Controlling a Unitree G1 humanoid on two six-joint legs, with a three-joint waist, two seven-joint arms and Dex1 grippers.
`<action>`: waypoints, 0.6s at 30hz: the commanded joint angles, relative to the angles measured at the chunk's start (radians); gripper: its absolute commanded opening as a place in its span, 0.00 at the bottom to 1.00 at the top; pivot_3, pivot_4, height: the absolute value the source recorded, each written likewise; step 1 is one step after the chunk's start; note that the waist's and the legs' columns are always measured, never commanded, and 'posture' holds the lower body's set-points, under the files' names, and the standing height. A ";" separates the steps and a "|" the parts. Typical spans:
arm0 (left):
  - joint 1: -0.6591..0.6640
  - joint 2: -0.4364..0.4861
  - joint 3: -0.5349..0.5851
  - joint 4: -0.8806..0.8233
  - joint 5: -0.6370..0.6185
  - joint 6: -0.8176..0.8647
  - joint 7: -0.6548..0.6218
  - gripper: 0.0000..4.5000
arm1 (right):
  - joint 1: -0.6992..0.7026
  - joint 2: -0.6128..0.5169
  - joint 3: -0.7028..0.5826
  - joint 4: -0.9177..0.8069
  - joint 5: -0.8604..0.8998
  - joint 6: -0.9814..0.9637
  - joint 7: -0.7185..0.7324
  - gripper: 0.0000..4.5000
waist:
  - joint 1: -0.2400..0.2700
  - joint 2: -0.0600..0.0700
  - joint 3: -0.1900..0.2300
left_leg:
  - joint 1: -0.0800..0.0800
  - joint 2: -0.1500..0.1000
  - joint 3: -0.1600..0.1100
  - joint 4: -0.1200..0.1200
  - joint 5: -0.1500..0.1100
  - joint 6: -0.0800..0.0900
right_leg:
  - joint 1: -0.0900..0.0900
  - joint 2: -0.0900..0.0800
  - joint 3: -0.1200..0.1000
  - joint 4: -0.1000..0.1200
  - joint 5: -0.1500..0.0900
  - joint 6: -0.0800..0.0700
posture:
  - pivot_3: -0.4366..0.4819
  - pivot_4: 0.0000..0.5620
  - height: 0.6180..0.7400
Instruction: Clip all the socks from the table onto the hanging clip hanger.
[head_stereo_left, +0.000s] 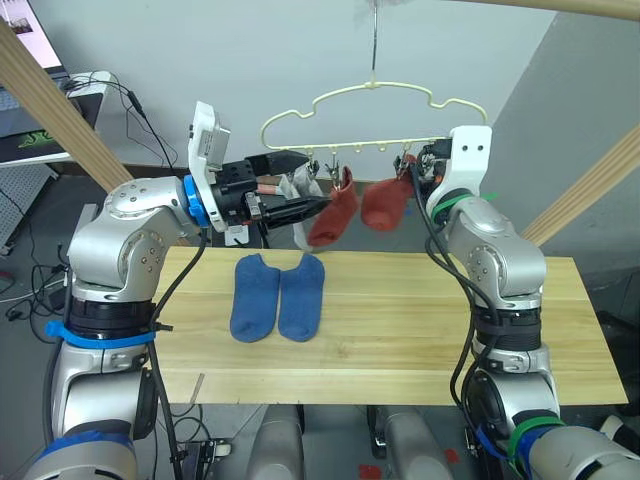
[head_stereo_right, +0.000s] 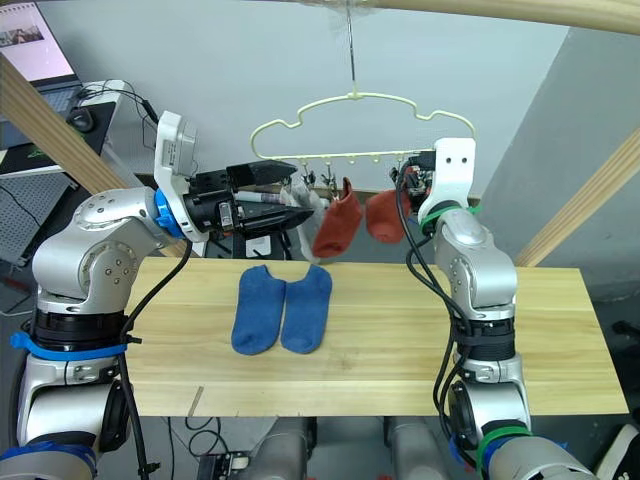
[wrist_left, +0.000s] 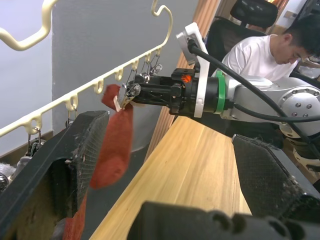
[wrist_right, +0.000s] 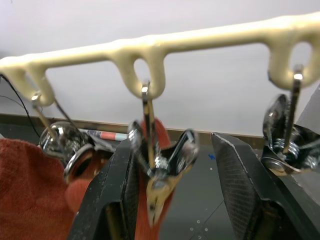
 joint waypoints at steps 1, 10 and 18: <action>0.003 0.013 0.013 -0.044 0.000 -0.010 0.009 1.00 | -0.039 -0.007 -0.011 -0.007 0.000 -0.035 0.003 0.50 | 0.001 0.000 0.000 | 0.000 0.000 0.000 0.000 0.000 0.000 | 0.000 0.000 0.000 0.000 0.000 0.000 | 0.64 0.39 1.00; 0.002 0.011 0.007 -0.049 0.000 -0.008 0.022 1.00 | -0.098 -0.005 -0.020 0.027 0.006 -0.050 -0.002 0.50 | 0.012 0.000 0.000 | 0.000 0.000 0.000 0.000 0.000 0.000 | 0.000 0.000 0.000 0.000 0.000 0.000 | 0.64 0.38 1.00; 0.003 0.009 0.005 -0.053 0.003 -0.007 0.031 1.00 | -0.106 -0.004 -0.019 0.036 0.004 -0.050 -0.004 0.50 | 0.016 0.000 0.000 | 0.000 0.000 0.000 0.000 0.000 0.000 | 0.000 0.000 0.000 0.000 0.000 0.000 | 0.64 0.38 1.00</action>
